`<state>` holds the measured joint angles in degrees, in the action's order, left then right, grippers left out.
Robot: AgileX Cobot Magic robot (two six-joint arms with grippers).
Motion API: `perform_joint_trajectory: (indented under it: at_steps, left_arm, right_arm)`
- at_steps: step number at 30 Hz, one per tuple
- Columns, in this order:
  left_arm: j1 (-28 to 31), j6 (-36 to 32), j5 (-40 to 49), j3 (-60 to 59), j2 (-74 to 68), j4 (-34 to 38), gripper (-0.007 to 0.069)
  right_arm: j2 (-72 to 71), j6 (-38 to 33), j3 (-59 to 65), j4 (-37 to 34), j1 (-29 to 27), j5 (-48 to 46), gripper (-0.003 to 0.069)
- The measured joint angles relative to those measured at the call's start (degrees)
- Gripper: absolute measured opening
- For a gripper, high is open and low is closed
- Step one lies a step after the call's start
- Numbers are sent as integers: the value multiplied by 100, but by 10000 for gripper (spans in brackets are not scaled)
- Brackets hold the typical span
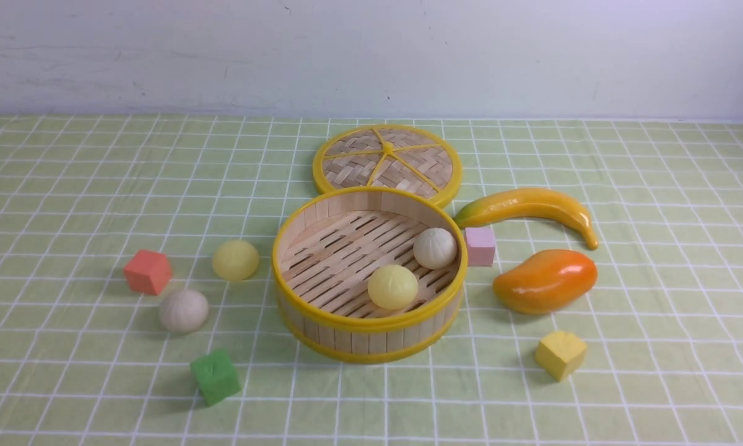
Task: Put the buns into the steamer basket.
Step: Use the left arm to grab a steamed stuffed bun
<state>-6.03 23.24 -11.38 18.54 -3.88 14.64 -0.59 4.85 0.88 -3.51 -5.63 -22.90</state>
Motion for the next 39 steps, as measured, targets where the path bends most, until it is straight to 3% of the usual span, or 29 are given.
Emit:
perform_joint_trajectory:
  at_steps: [3, 7, 11, 22, 30, 39]
  left_arm:
    - [0, -141, 608, 778, -531, 0, 238]
    - [0, -119, 2563, 2215, -1956, 66, 238]
    - [0, -177, 3717, 2747, -3057, 2, 238]
    - [0, -475, 3845, 2936, -5154, -343, 238]
    - [0, -494, 4854, 3136, -6467, -259, 238]
    - [0, -685, 6322, 4669, -8128, -308, 238]
  right_arm:
    - [0, 1, 0, -4, 0, 0, 94]
    - [0, 1, 0, -4, 0, 0, 99]
    - [0, 1, 0, -4, 0, 0, 104]
    - [0, 6, 0, -4, 0, 0, 115]
    - [0, 6, 0, -4, 0, 0, 120]
    - [0, 6, 0, -4, 0, 0, 131]
